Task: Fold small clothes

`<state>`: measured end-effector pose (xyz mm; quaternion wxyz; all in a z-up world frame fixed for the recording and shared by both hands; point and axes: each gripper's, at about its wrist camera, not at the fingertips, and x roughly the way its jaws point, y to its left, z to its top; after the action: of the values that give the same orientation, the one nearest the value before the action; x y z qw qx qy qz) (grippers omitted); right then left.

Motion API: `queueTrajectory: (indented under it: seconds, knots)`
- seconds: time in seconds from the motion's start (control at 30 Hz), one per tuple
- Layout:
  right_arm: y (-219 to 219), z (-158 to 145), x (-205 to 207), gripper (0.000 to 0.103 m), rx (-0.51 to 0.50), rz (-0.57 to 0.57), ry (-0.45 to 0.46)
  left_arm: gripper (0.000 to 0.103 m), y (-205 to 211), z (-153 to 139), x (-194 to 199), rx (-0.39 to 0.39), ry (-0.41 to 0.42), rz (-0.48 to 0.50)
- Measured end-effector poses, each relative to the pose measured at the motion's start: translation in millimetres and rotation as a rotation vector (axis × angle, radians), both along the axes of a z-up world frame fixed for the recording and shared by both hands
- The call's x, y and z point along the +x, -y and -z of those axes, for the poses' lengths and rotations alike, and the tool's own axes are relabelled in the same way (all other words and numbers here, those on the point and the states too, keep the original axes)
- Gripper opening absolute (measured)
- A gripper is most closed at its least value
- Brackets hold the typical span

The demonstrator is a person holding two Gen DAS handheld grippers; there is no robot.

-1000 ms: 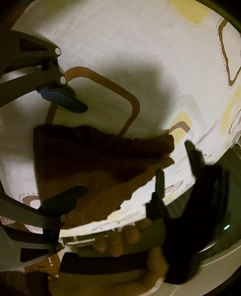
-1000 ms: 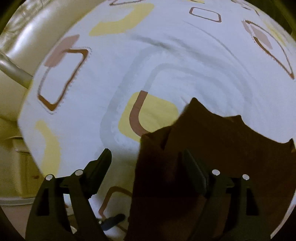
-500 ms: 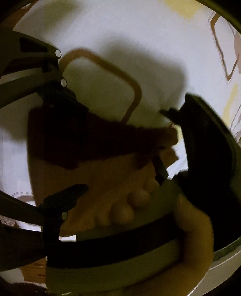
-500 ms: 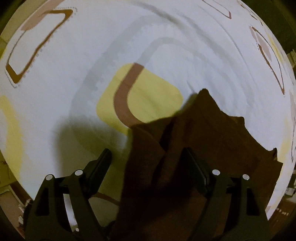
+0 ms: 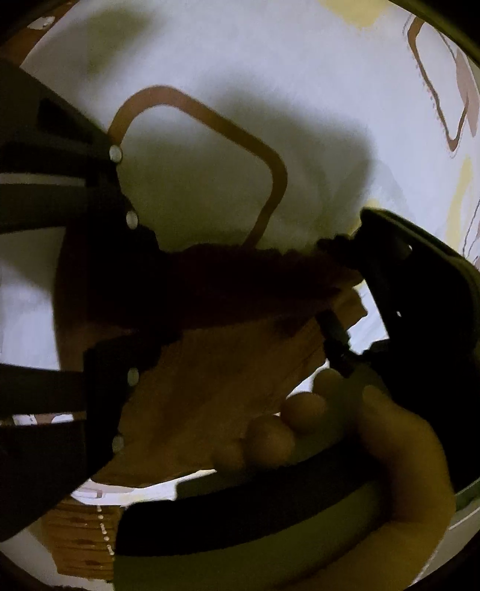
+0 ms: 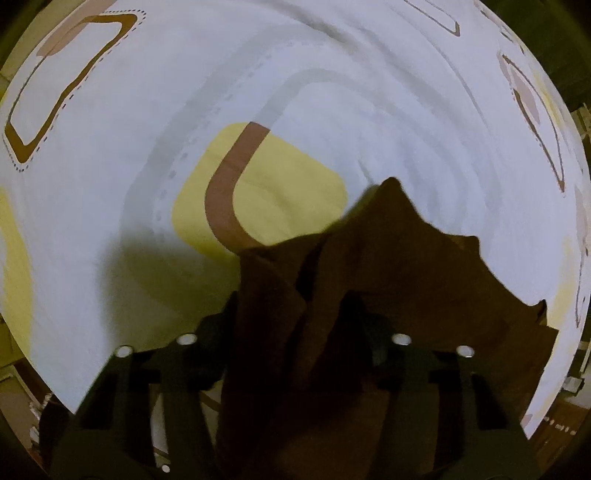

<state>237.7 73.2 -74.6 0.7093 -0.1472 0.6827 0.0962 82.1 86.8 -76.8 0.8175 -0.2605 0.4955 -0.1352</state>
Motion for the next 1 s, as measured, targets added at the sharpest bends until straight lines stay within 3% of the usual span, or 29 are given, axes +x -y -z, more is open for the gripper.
queueTrajectory:
  seconds: [0.1,0.13,0.63,0.9,1.0]
  knots:
    - [0,-2,3,0.019,-0.030,-0.013,0.020,0.023,4,0,1,0.011,0.005,0.017]
    - [0,-3,4,0.017,-0.031,-0.014,0.022,0.022,5,-1,1,0.014,0.005,0.019]
    - [37,-24,20,0.011,0.185,0.058,0.041,0.016,12,-13,5,0.052,0.013,0.026]
    - [74,-43,26,0.011,0.329,0.090,0.044,0.015,12,-26,19,0.001,0.006,0.035]
    - [82,-54,7,0.011,0.375,0.106,0.049,0.015,16,-36,21,-0.006,0.010,0.046]
